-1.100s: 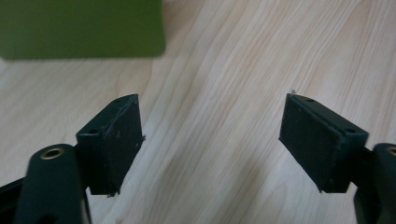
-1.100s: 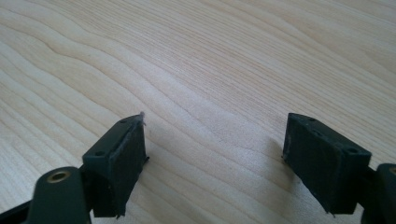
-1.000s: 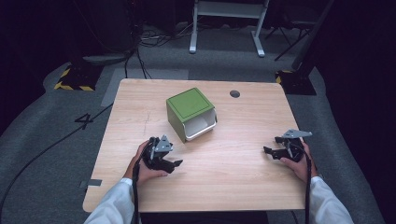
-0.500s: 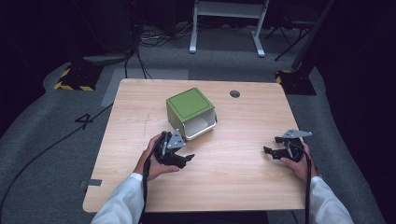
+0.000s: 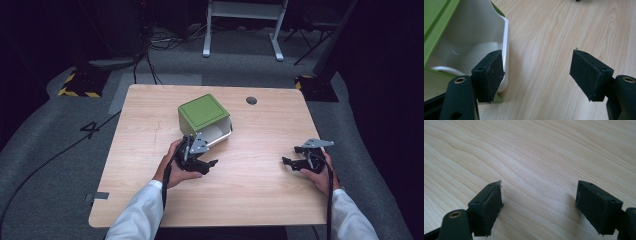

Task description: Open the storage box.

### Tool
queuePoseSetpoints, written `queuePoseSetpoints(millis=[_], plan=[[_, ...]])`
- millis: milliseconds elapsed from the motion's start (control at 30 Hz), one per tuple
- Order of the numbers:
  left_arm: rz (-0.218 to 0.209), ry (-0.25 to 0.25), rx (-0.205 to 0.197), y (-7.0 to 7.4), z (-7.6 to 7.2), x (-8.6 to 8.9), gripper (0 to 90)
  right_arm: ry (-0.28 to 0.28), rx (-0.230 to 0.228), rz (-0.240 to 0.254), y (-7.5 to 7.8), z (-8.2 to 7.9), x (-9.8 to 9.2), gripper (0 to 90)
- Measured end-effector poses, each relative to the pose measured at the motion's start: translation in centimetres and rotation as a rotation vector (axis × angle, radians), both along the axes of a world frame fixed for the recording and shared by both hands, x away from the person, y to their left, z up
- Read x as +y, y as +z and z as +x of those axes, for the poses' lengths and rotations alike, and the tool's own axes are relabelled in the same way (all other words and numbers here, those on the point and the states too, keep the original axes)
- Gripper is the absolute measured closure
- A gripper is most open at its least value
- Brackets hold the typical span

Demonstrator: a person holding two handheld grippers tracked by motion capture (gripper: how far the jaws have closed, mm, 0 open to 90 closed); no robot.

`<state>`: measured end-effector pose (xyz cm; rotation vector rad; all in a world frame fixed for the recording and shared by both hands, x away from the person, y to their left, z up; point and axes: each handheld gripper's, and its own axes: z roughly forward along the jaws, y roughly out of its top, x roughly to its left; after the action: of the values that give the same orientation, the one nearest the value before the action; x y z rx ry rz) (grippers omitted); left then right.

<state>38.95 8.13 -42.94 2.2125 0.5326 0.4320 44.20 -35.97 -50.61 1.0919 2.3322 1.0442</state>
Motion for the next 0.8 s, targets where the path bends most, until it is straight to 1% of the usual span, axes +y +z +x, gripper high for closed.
queuePoseSetpoints(millis=[200,267,333,367,400,433,533,567,667,700,733,800], plan=[[-0.004,0.002,-0.002,0.0,0.6,-0.9,27.3,0.001,0.000,0.000,0.0,0.0,0.0,21.0],[0.010,0.015,-0.009,-0.1,0.7,-1.3,28.4,0.002,0.000,0.000,0.0,0.0,0.0,21.0],[0.015,0.020,-0.012,-0.1,0.8,-1.5,28.4,0.003,-0.001,0.000,0.0,0.0,0.0,20.9],[0.032,0.032,-0.017,-0.3,1.0,-1.8,28.5,0.003,0.000,0.001,0.0,0.0,0.0,21.0],[0.032,0.032,-0.017,-0.3,1.0,-1.8,28.6,0.003,0.000,0.001,0.0,0.0,0.0,21.0],[0.041,0.041,-0.017,-0.4,1.1,-1.9,28.4,0.003,0.000,0.001,0.0,0.0,0.0,21.0],[0.048,0.053,-0.010,-0.6,1.4,-2.1,28.5,0.003,0.000,0.001,0.0,0.0,0.0,21.0],[0.062,0.061,-0.013,-0.8,1.6,-2.2,28.5,0.003,0.000,0.001,0.0,0.0,0.0,21.0],[0.070,0.066,-0.006,-1.1,1.9,-2.2,28.4,0.003,0.000,0.001,0.0,0.0,0.0,20.9],[0.085,0.082,-0.006,-1.3,2.1,-2.2,28.4,0.004,-0.001,0.001,0.0,0.0,0.0,21.0],[0.085,0.082,-0.006,-1.3,2.1,-2.2,28.2,0.004,0.000,0.000,0.0,0.0,0.0,21.0],[0.085,0.100,0.006,-1.6,2.4,-1.9,27.9,0.005,0.000,0.000,0.0,0.0,0.0,21.0]])
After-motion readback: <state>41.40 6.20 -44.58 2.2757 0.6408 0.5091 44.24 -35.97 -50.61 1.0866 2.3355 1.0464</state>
